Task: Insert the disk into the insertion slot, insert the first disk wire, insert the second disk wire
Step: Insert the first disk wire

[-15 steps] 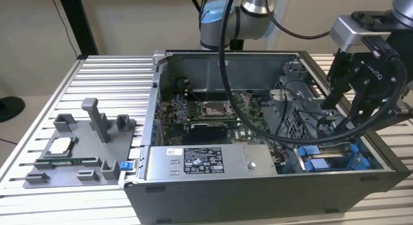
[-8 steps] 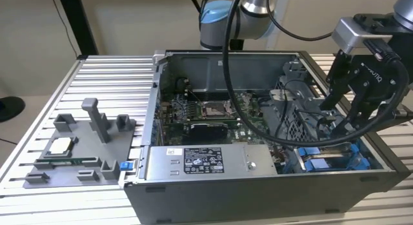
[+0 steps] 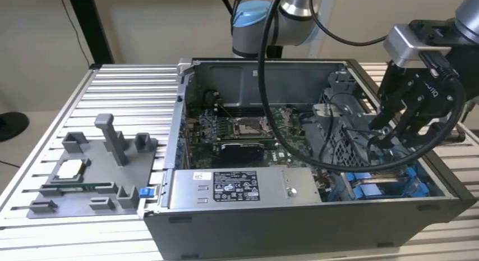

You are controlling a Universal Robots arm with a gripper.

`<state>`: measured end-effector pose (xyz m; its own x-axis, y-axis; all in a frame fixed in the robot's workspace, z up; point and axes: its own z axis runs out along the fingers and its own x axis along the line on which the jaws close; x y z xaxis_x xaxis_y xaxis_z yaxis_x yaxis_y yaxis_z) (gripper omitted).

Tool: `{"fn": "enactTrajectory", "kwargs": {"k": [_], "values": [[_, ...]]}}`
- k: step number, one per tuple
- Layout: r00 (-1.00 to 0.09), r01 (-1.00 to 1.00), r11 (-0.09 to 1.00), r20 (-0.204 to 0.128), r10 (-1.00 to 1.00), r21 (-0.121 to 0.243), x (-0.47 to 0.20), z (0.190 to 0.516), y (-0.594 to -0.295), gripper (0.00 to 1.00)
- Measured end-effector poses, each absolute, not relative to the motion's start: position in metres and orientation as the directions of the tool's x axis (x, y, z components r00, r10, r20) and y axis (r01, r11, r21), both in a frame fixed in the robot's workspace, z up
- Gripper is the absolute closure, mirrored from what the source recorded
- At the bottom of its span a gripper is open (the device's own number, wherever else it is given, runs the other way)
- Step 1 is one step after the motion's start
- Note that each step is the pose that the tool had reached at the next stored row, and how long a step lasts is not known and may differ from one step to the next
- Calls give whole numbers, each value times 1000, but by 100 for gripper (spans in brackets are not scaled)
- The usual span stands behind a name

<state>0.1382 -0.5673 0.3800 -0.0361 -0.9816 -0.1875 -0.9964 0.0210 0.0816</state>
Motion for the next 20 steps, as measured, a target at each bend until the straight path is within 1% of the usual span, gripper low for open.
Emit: {"fn": "enactTrajectory", "kwargs": {"k": [3,6,8,14,20], "values": [[-36,-996,17,-235,-971,83,139,380,-569,0],[-36,-996,15,-263,-964,84,139,380,-573,0],[-37,-996,13,-277,-960,85,140,380,-576,0],[-36,-996,11,-293,-955,87,140,380,-584,0],[-29,-996,3,-301,-953,87,142,380,-589,0]]}}
